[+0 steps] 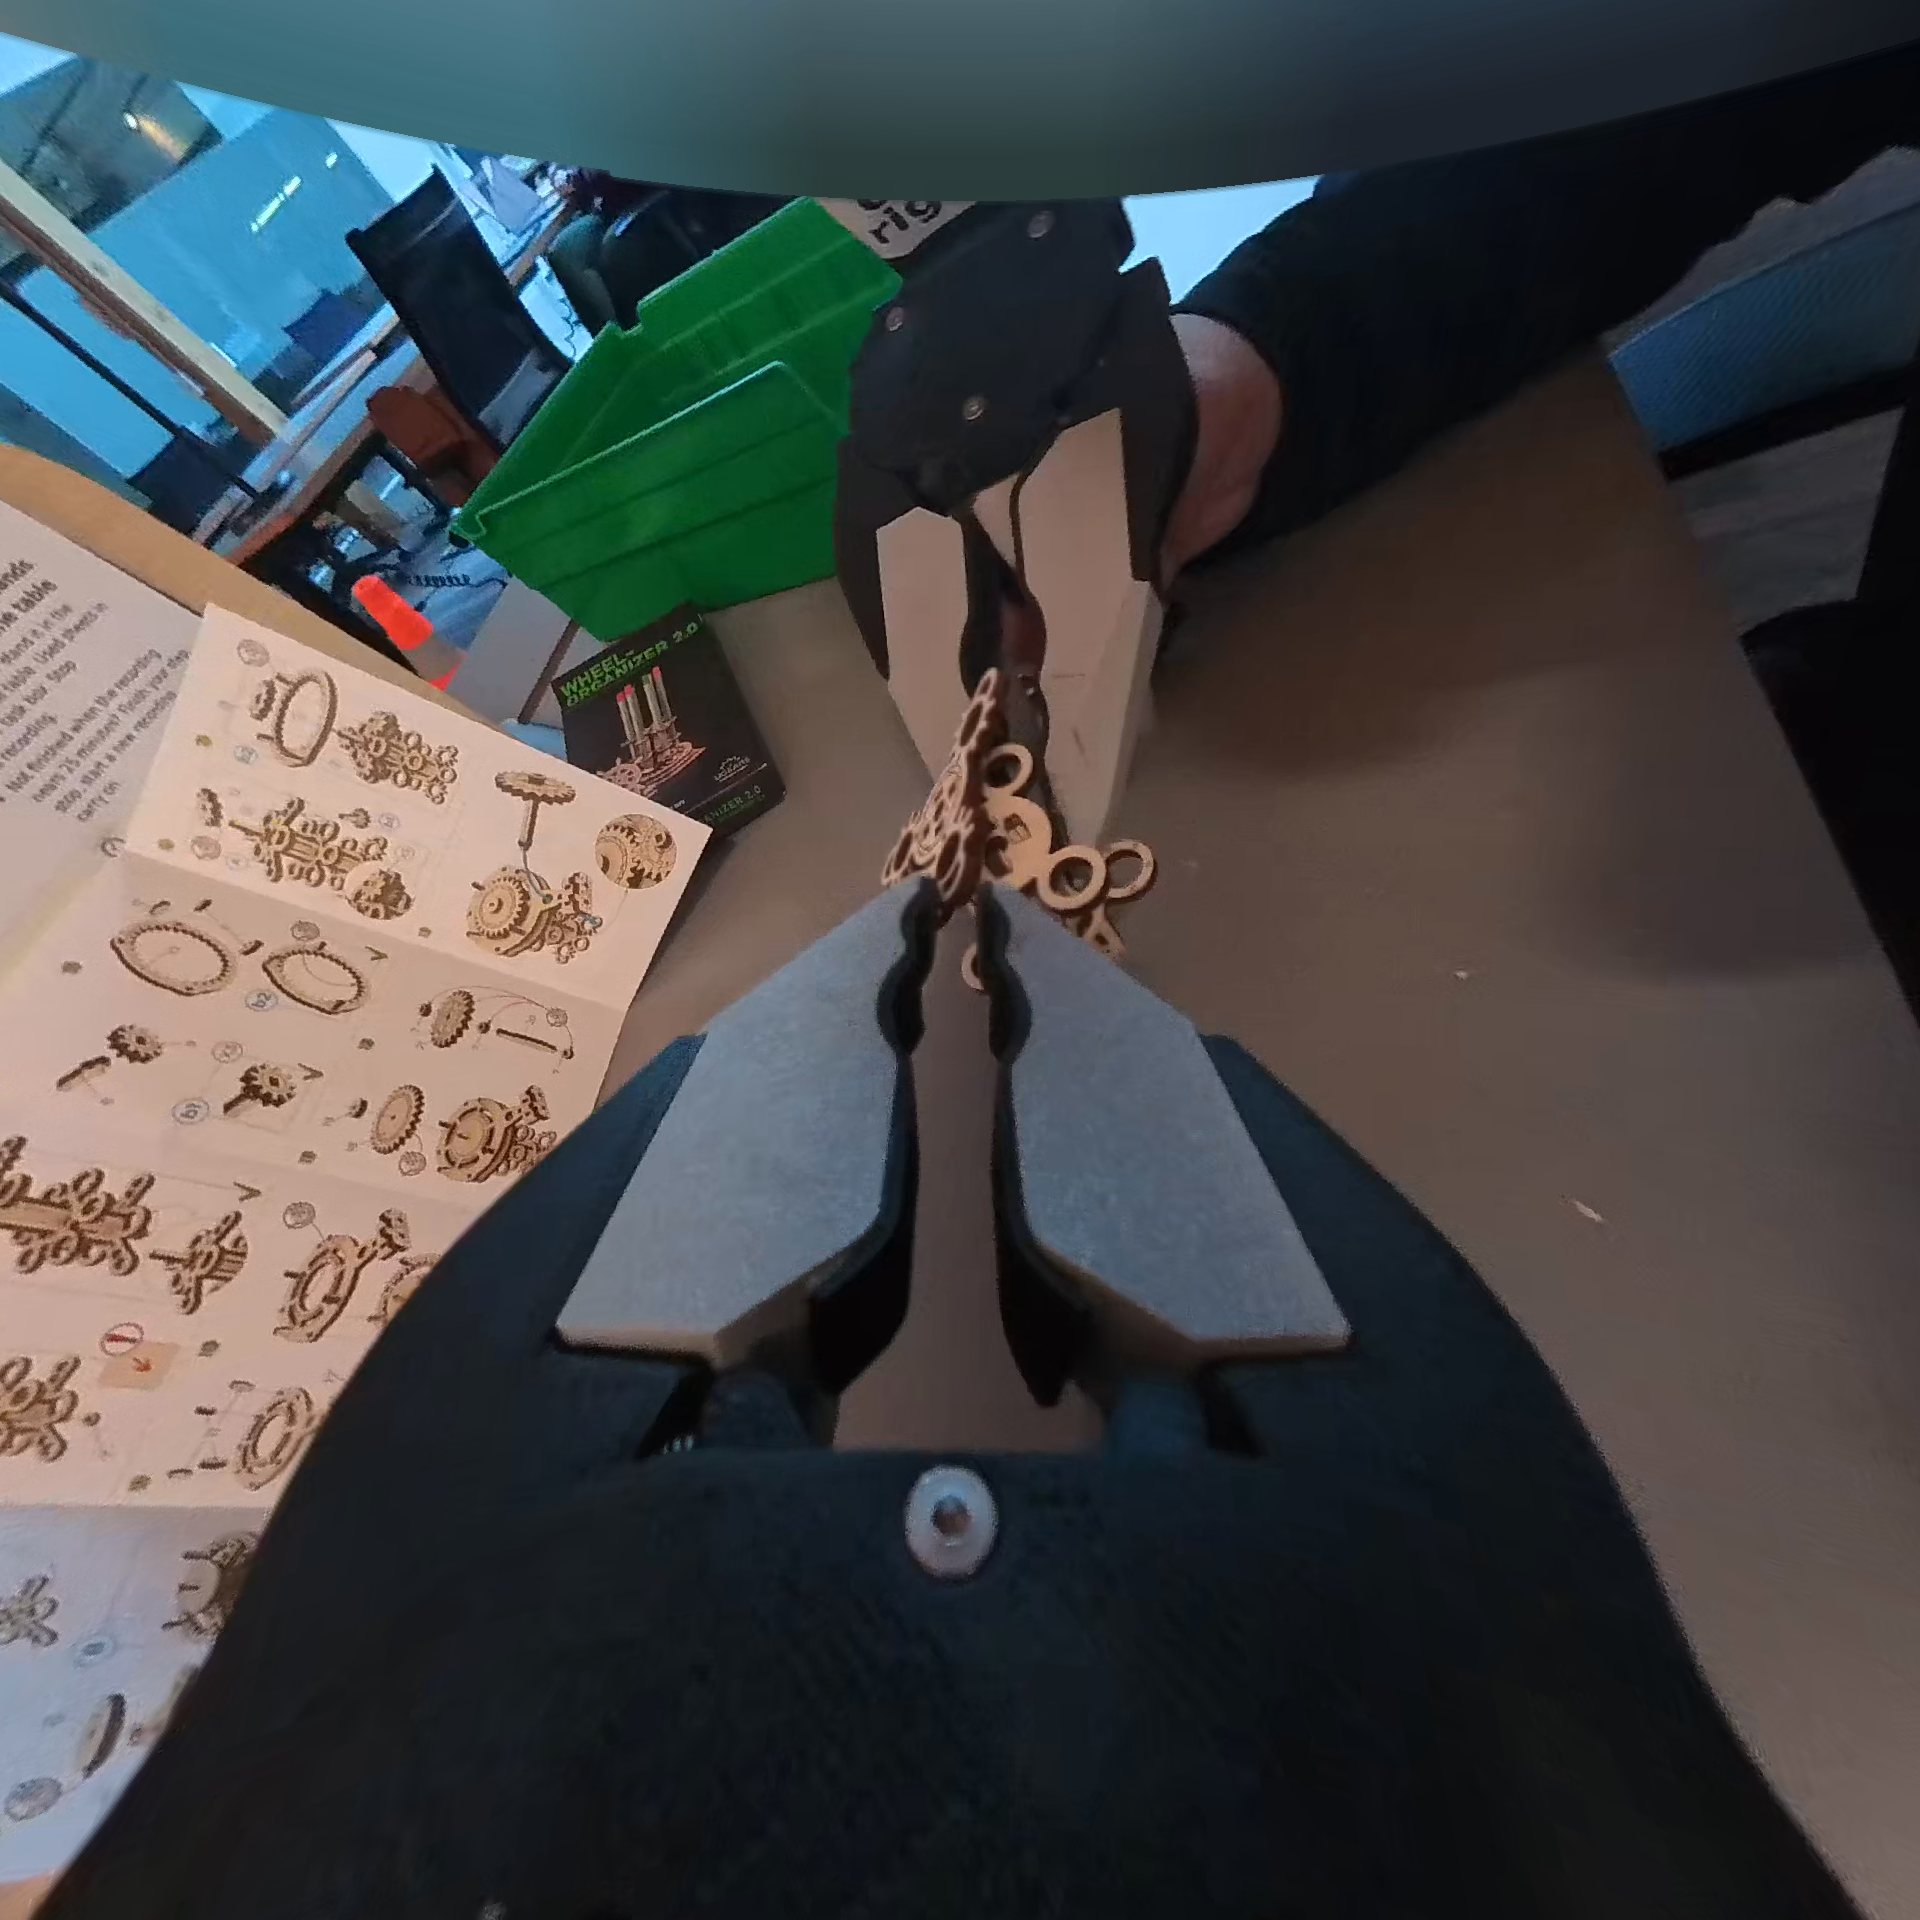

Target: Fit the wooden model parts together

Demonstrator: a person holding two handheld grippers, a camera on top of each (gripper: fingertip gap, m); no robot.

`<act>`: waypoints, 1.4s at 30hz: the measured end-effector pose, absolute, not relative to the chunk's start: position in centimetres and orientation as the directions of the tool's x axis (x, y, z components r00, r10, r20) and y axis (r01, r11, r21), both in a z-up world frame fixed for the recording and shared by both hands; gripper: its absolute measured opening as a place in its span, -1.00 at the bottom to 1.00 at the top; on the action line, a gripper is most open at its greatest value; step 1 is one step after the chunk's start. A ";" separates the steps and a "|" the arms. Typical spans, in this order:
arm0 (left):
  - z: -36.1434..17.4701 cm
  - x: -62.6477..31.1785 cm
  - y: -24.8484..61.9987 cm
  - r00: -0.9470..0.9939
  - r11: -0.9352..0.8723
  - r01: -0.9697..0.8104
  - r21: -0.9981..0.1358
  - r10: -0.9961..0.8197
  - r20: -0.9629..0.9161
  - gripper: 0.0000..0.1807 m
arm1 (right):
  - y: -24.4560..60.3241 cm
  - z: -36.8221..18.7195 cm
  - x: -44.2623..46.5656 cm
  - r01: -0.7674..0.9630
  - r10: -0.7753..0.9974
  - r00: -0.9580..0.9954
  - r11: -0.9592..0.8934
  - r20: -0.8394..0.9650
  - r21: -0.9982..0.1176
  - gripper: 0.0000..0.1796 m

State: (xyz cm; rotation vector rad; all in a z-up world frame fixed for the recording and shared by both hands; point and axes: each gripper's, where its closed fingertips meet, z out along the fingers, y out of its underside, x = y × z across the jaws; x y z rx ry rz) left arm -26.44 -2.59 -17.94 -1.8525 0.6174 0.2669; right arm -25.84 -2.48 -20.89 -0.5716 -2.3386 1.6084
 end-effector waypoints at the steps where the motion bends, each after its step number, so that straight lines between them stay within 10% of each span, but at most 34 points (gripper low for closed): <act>1: -18.0 -26.4 -2.6 0.832 -0.255 -0.543 -0.800 -0.288 -0.473 -0.96 | -2.5 -20.9 -25.8 0.177 0.449 -0.893 0.317 -0.017 -0.932 -0.90; 18: -15.9 -28.4 -2.2 0.545 -0.241 -0.822 -0.516 -0.067 -0.836 -0.99 | -0.6 -20.8 -27.6 0.254 0.536 -0.839 0.243 -0.089 -0.936 -0.90; 42: -15.3 -29.5 -2.0 0.578 -0.275 -0.783 -0.558 0.011 -0.816 -0.99 | 0.7 -18.4 -28.1 0.418 0.436 -0.812 -0.033 -0.389 -0.908 -0.91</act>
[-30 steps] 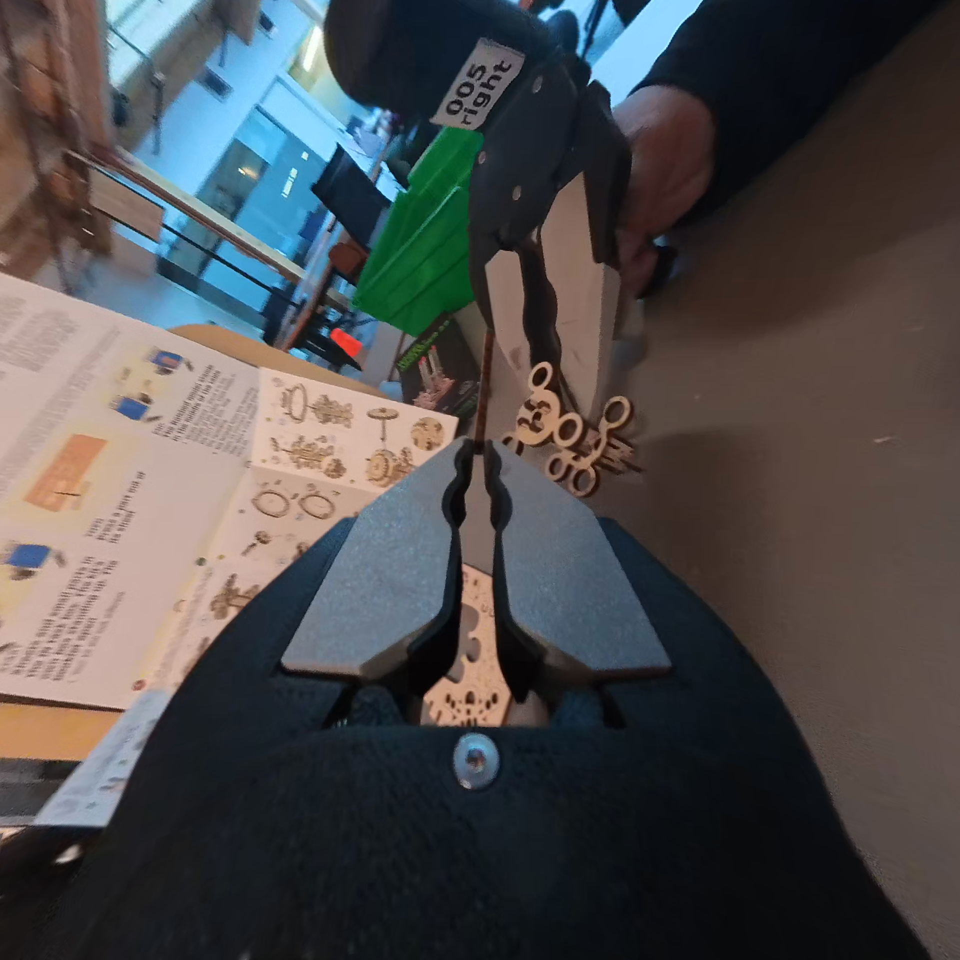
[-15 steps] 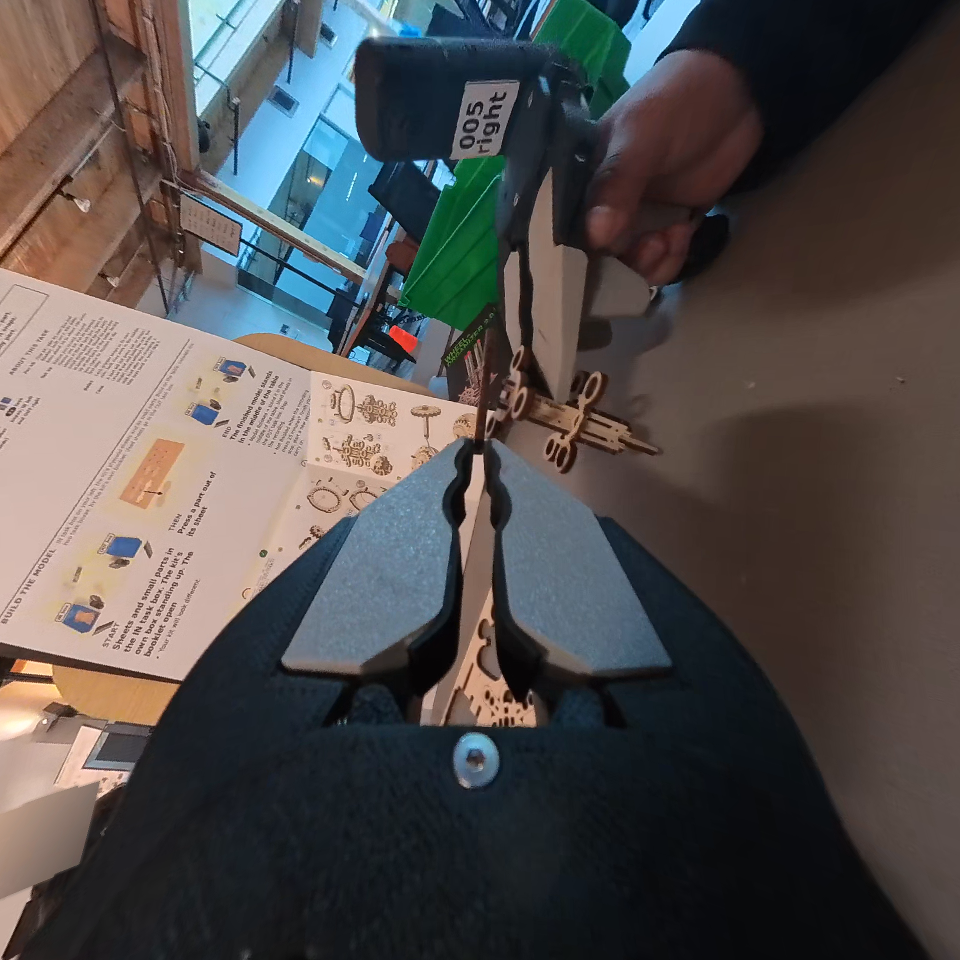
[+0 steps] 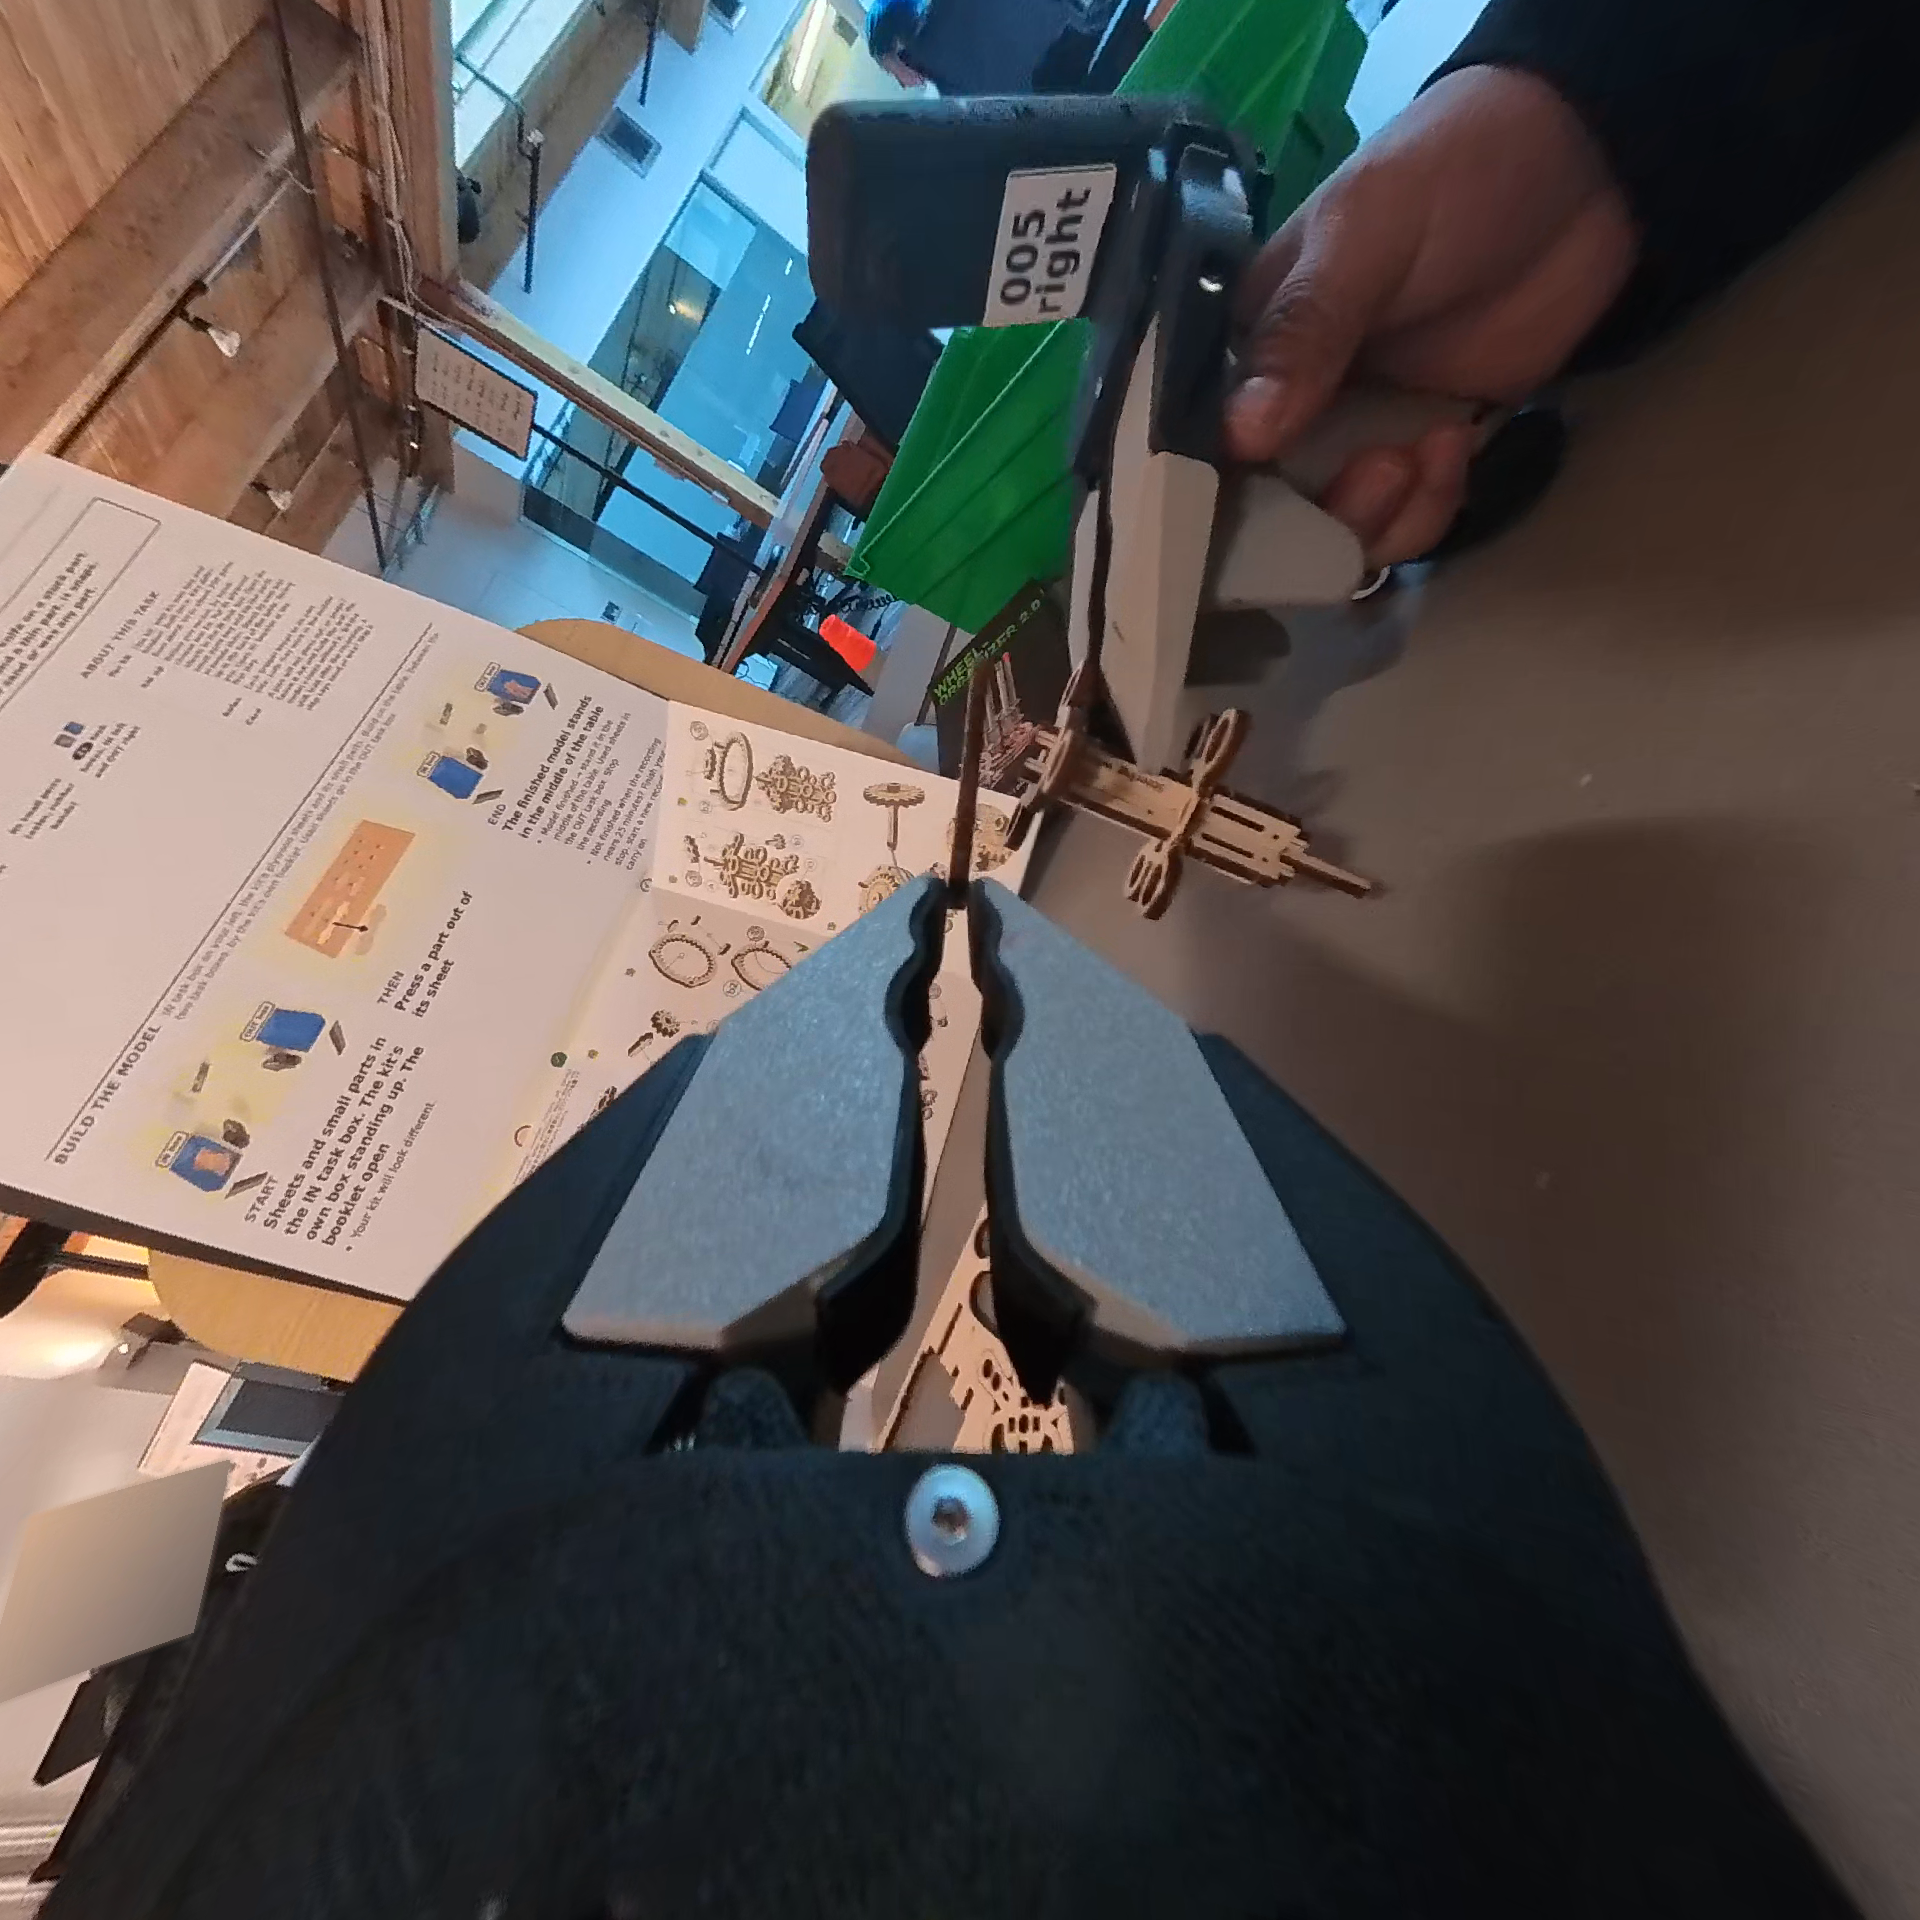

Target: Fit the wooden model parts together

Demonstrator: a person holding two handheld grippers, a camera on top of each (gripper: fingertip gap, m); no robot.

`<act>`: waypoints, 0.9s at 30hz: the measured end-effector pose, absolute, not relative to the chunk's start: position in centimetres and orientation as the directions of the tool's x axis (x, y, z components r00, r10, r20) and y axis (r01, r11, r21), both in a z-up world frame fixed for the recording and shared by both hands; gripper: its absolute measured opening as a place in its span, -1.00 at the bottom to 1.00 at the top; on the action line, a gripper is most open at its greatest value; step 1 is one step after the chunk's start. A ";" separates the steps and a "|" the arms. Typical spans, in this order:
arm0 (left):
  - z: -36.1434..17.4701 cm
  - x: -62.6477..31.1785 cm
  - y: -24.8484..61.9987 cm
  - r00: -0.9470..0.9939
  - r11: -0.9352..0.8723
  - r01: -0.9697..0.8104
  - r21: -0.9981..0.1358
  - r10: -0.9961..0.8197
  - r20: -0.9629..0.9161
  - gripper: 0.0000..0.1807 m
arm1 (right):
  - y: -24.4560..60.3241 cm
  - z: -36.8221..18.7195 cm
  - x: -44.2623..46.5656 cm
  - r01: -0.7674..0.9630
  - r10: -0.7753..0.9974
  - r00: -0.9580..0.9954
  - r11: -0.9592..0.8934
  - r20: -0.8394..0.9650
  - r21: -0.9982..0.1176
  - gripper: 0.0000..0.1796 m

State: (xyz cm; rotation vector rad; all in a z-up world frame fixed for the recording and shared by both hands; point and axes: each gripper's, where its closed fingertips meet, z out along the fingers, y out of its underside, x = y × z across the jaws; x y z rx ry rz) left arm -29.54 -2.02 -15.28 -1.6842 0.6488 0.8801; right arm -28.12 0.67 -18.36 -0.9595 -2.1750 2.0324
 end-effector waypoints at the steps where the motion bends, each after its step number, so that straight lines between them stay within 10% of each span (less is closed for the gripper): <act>1: -15.3 -29.5 -2.0 0.579 -0.275 -0.782 -0.559 0.011 -0.815 -0.99 | 0.7 -18.3 -28.1 0.424 0.430 -0.810 -0.040 -0.399 -0.905 -0.91; 18: -15.3 -29.9 -2.0 0.588 -0.292 -0.769 -0.569 0.025 -0.808 -0.99 | 0.7 -17.8 -28.3 0.496 0.384 -0.777 -0.115 -0.499 -0.861 -0.91; 27: -15.4 -31.2 -2.1 0.562 -0.354 -0.760 -0.546 0.064 -0.824 -0.98 | 1.1 -18.2 -29.4 0.249 0.627 -0.767 0.094 -0.137 -0.964 -0.91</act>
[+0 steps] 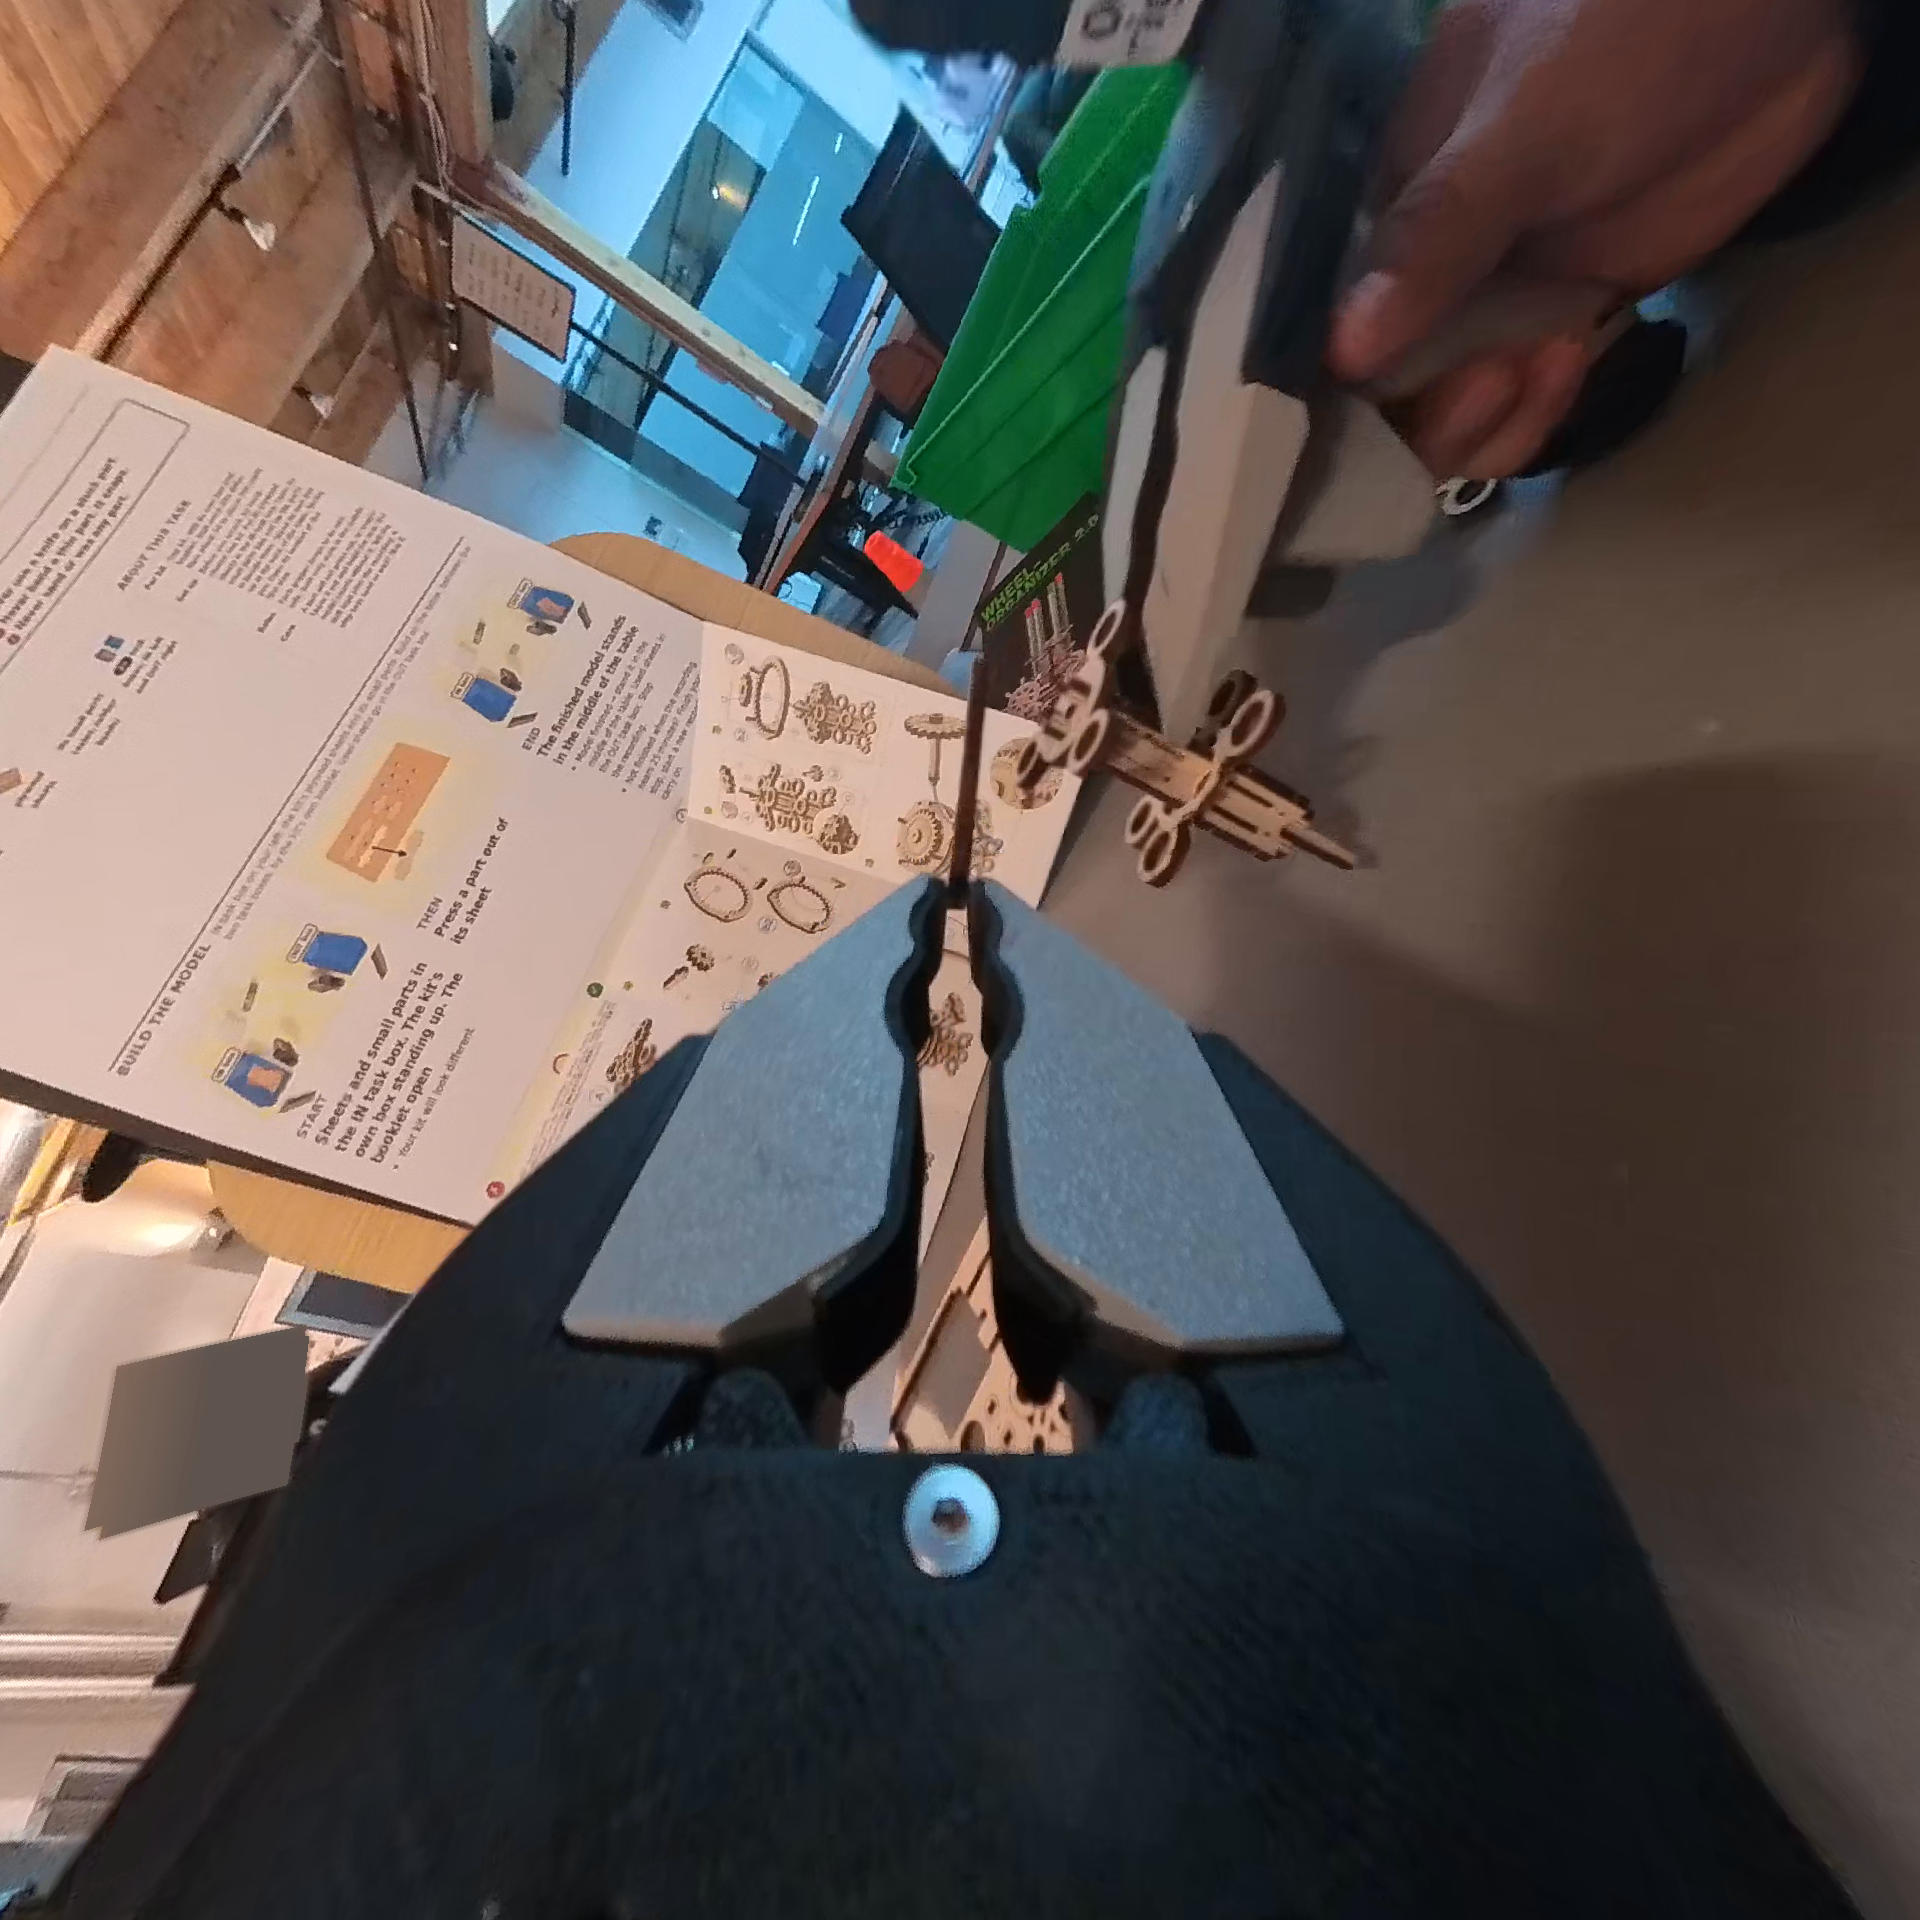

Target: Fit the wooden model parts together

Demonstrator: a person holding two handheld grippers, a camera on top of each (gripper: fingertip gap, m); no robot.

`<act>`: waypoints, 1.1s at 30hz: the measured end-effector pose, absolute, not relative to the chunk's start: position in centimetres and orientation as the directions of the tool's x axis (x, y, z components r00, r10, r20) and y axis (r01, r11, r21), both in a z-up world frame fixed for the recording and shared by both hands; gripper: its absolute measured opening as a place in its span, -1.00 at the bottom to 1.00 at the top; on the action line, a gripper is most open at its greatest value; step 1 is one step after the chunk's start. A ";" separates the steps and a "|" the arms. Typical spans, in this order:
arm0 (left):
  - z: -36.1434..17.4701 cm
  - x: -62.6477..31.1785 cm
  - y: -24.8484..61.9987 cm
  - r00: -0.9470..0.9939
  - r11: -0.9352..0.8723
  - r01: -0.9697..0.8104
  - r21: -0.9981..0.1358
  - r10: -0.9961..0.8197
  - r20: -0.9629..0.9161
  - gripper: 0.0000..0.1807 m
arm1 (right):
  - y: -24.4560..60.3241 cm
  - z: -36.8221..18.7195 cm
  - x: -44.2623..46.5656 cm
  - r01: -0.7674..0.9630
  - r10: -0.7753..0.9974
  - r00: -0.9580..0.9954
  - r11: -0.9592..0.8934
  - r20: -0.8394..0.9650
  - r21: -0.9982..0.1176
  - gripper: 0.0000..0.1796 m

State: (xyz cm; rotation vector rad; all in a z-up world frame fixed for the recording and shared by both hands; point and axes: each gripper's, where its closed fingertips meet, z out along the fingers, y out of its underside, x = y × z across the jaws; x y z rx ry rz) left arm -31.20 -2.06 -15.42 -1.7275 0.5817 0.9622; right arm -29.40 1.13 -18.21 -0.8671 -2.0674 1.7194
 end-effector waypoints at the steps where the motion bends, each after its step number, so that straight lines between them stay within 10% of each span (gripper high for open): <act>1: -15.4 -31.3 -2.1 0.572 -0.353 -0.752 -0.556 0.071 -0.817 -0.99 | 1.1 -18.1 -29.4 0.197 0.647 -0.760 0.140 -0.061 -0.970 -0.91; 6: -14.9 -31.9 -2.3 0.616 -0.345 -0.714 -0.609 0.103 -0.781 -0.99 | 1.1 -17.9 -29.5 0.047 0.681 -0.709 0.304 0.183 -0.951 -0.91; 24: -15.3 -32.3 -2.2 0.604 -0.375 -0.712 -0.594 0.105 -0.790 -0.99 | 2.5 -18.3 -30.8 0.242 0.711 -0.693 0.067 -0.124 -0.968 -0.91; 33: -15.3 -30.8 -0.8 0.202 -0.499 -0.842 -0.206 0.062 -0.977 -0.98 | 0.8 -18.9 -30.7 0.088 0.753 -0.635 0.290 0.171 -0.953 -0.90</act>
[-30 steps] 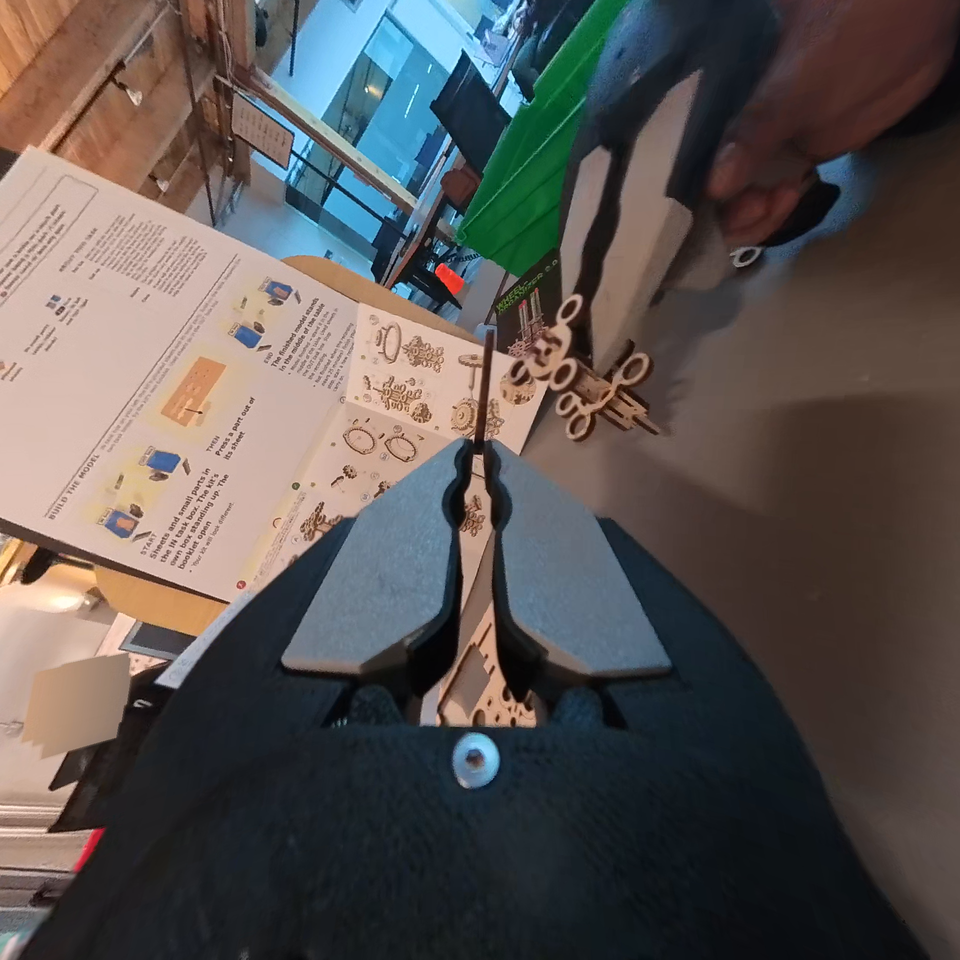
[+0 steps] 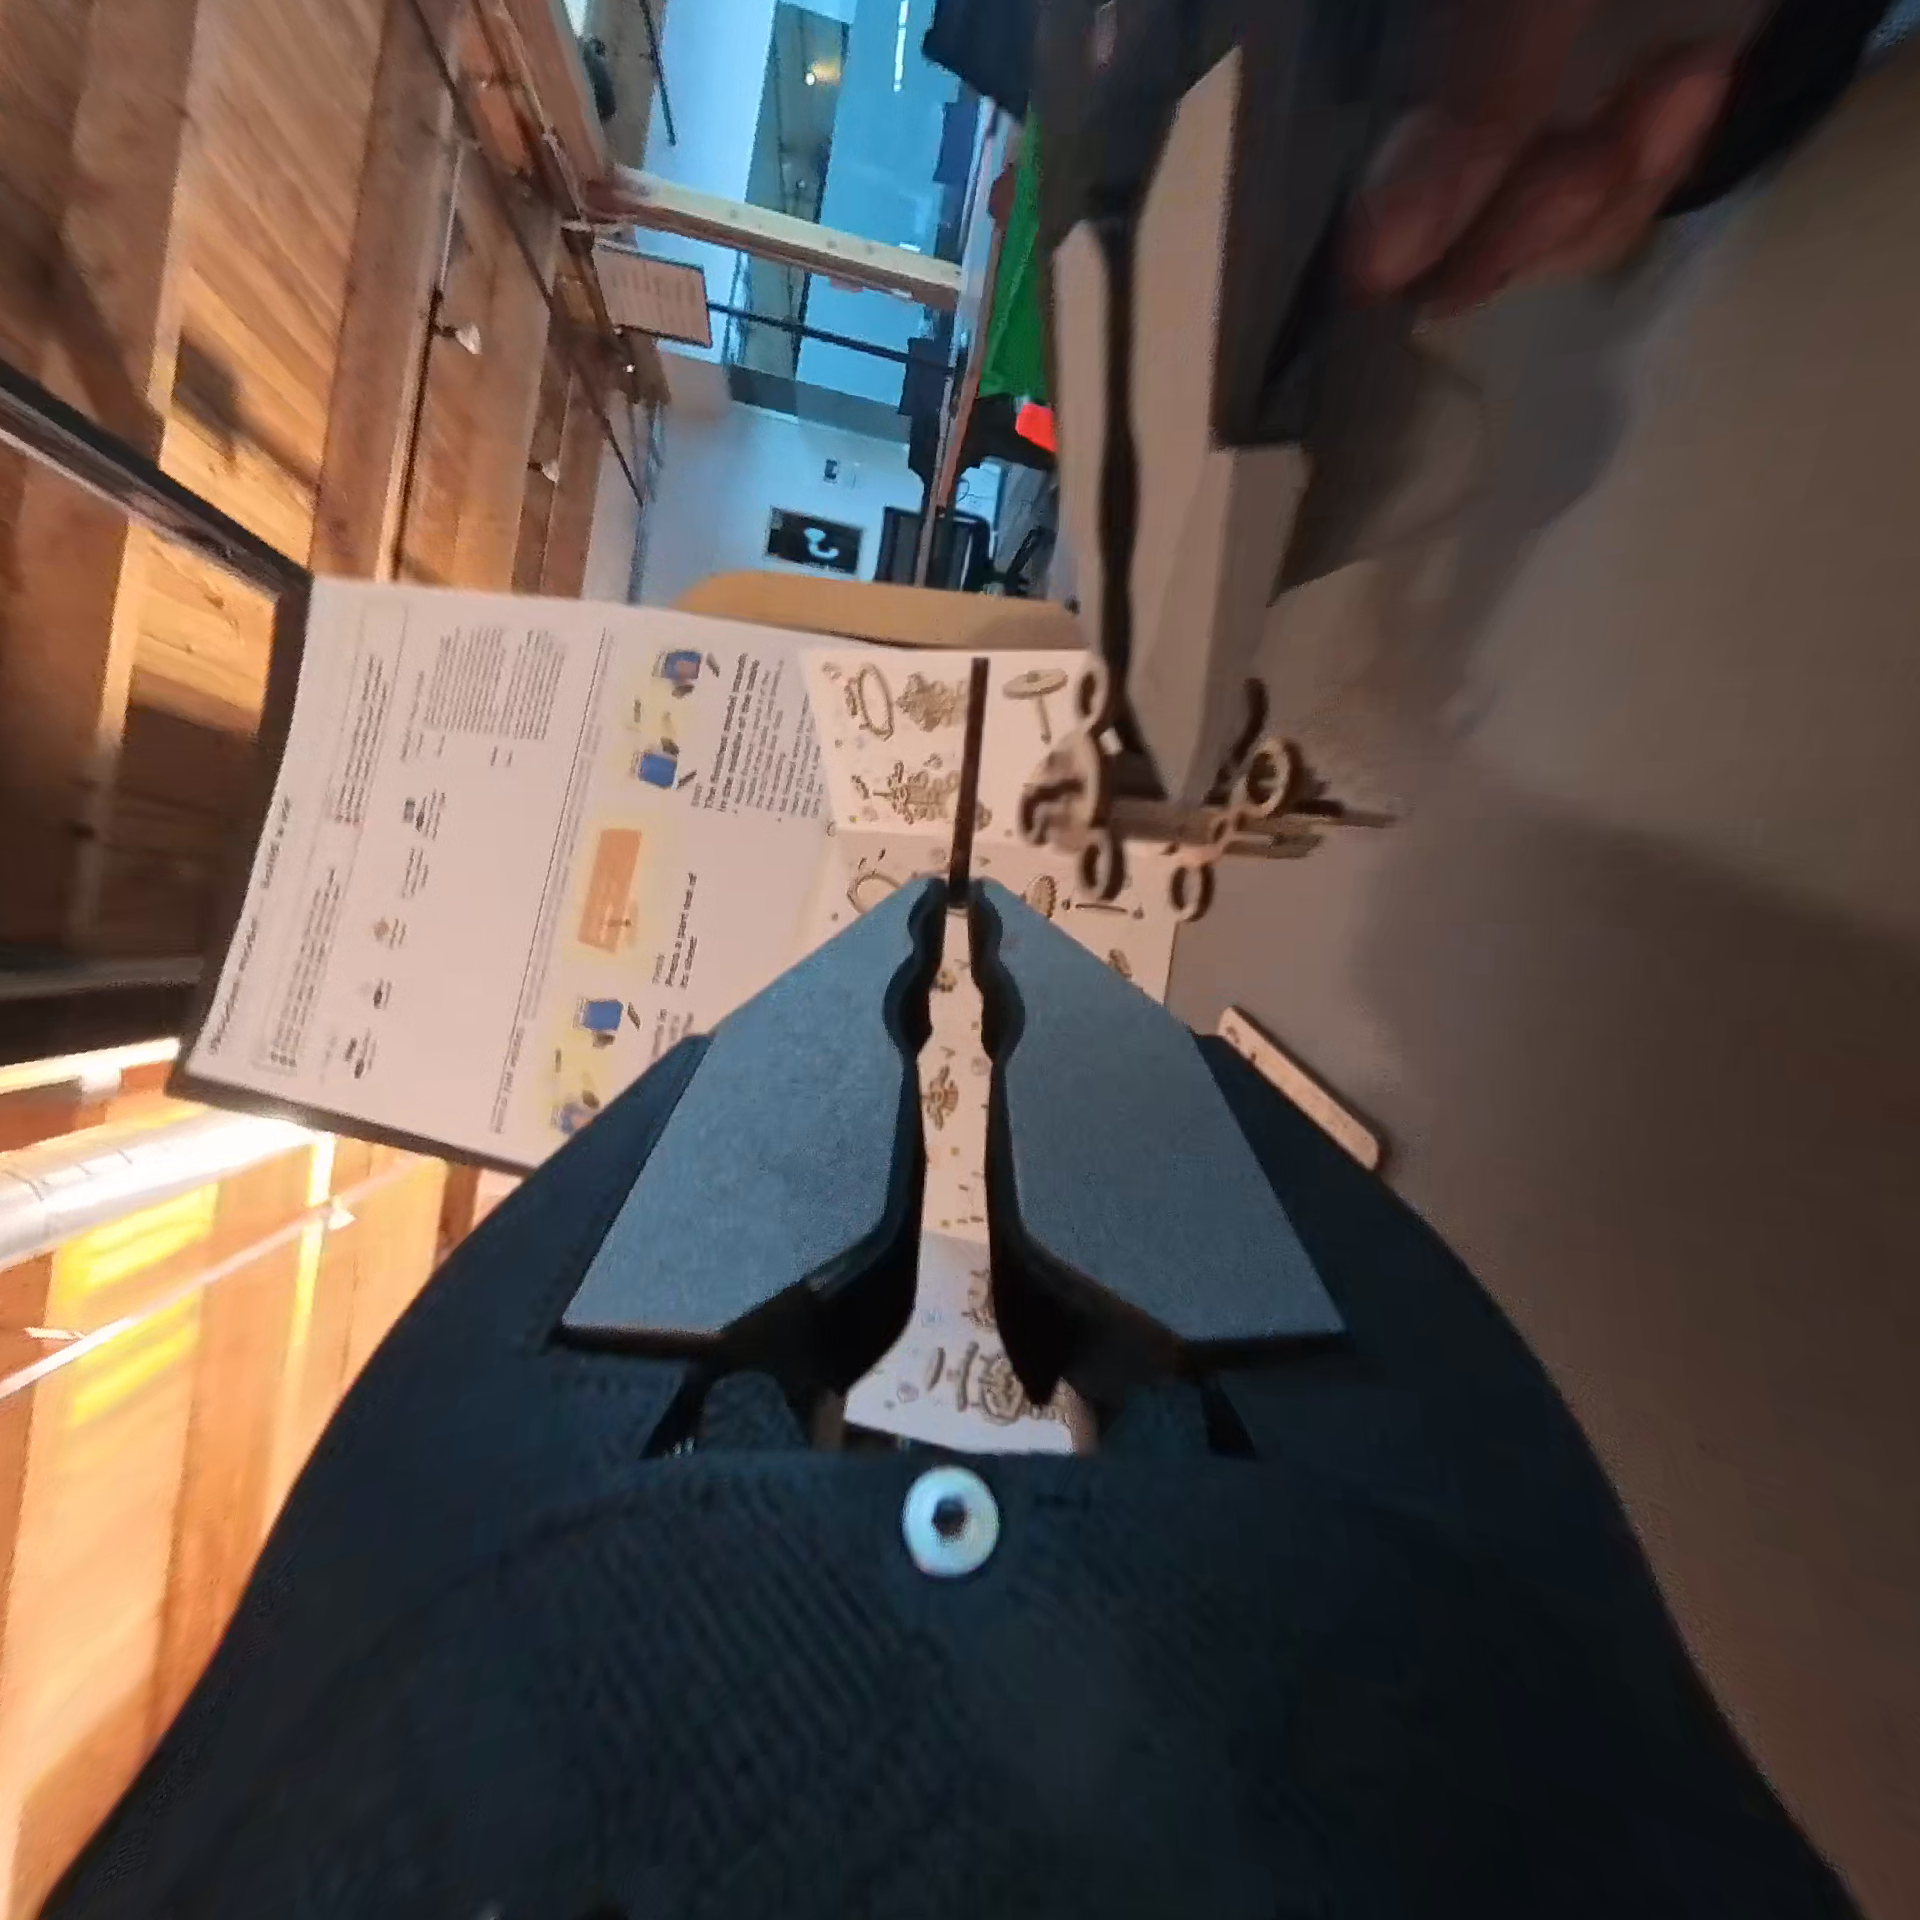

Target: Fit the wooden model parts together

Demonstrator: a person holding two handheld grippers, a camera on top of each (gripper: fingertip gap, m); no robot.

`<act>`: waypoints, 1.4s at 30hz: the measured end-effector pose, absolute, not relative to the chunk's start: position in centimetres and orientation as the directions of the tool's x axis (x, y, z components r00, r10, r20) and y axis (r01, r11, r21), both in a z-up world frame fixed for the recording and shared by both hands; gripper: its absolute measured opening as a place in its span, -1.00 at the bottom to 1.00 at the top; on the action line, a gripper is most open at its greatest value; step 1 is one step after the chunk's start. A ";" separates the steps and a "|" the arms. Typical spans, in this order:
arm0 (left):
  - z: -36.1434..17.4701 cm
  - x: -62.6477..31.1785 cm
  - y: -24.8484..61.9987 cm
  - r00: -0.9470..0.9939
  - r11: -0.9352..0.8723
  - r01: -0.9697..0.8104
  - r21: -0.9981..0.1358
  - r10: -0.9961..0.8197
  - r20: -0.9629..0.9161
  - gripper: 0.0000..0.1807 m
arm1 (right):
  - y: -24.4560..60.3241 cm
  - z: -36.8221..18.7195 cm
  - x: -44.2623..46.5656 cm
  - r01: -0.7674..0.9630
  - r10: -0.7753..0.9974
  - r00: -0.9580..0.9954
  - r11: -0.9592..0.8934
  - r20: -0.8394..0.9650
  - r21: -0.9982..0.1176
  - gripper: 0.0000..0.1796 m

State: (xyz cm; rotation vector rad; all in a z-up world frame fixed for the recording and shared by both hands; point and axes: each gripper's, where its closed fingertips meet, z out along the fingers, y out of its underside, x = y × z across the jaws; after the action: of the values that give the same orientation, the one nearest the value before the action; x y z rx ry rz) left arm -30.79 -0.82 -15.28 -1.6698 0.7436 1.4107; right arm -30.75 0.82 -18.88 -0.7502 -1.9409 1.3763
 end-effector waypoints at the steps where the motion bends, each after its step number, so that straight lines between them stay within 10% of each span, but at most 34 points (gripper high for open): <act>1: -15.7 -30.4 -0.5 0.188 -0.498 -0.848 -0.182 0.039 -0.981 -0.99 | 0.8 -18.8 -30.8 0.076 0.758 -0.623 0.304 0.193 -0.949 -0.90; 18: -18.3 -28.6 0.8 0.364 -0.466 -0.826 -0.318 -0.010 -0.931 -0.74 | 1.6 -19.9 -31.5 0.130 0.788 -0.592 0.300 0.169 -0.945 -0.90; 28: -17.4 -29.2 -1.3 0.871 -0.391 -0.460 -0.797 -0.022 -0.491 -0.44 | 1.3 -19.5 -31.0 0.131 0.753 -0.651 0.239 0.098 -0.962 -0.90; 31: -18.3 -29.9 -2.0 0.977 -0.377 -0.211 -0.902 -0.065 -0.201 -0.52 | 1.2 -18.7 -30.6 0.138 0.715 -0.699 0.154 0.014 -0.978 -0.90; 42: -17.4 -28.4 -0.8 0.979 -0.200 -0.125 -0.972 -0.186 -0.088 -0.83 | -0.5 -17.9 -28.1 0.189 0.505 -0.851 0.044 -0.142 -0.981 -0.90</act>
State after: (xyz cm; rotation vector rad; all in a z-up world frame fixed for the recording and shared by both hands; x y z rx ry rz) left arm -28.43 -0.78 -17.42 -1.7773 0.2307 -0.0558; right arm -28.12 -0.46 -17.86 -0.7115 -2.0781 1.8886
